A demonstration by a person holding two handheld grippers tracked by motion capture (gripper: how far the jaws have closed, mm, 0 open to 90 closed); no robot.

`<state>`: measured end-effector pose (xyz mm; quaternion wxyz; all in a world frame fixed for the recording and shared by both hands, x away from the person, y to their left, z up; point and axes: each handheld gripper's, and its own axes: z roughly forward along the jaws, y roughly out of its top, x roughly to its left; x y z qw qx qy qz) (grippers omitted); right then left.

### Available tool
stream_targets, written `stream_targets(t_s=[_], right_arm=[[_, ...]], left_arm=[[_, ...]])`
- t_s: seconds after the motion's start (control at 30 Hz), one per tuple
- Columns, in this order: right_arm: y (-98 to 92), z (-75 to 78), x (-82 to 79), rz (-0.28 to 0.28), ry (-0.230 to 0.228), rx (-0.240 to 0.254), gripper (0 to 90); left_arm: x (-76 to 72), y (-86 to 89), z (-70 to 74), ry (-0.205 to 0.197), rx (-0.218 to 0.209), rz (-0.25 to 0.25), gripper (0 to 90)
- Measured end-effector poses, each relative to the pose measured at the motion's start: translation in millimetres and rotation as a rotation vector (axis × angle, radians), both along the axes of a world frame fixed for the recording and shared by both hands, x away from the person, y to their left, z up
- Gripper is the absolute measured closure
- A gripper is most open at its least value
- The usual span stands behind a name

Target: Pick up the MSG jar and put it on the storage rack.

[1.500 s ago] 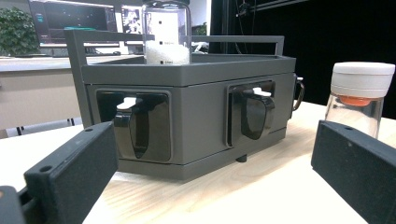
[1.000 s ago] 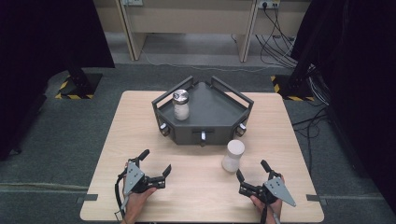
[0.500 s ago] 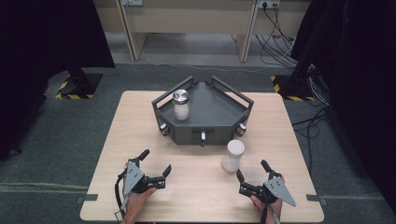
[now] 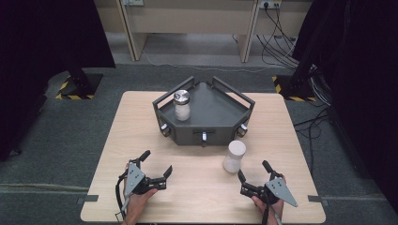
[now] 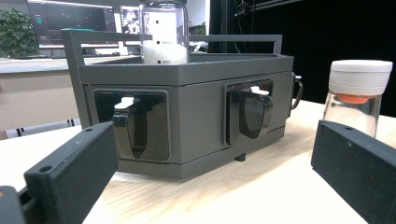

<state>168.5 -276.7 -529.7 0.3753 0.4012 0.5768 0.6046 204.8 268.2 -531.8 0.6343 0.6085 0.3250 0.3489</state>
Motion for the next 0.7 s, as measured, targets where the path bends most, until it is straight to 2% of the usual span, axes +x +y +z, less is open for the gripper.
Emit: stream_targets(t_s=[0.7], right_arm=[[8.5, -1.3, 11.4, 0.0, -0.008, -0.026, 1.1]], left_arm=[[0.0, -0.3, -0.8, 0.001, -0.002, 0.0, 0.1]])
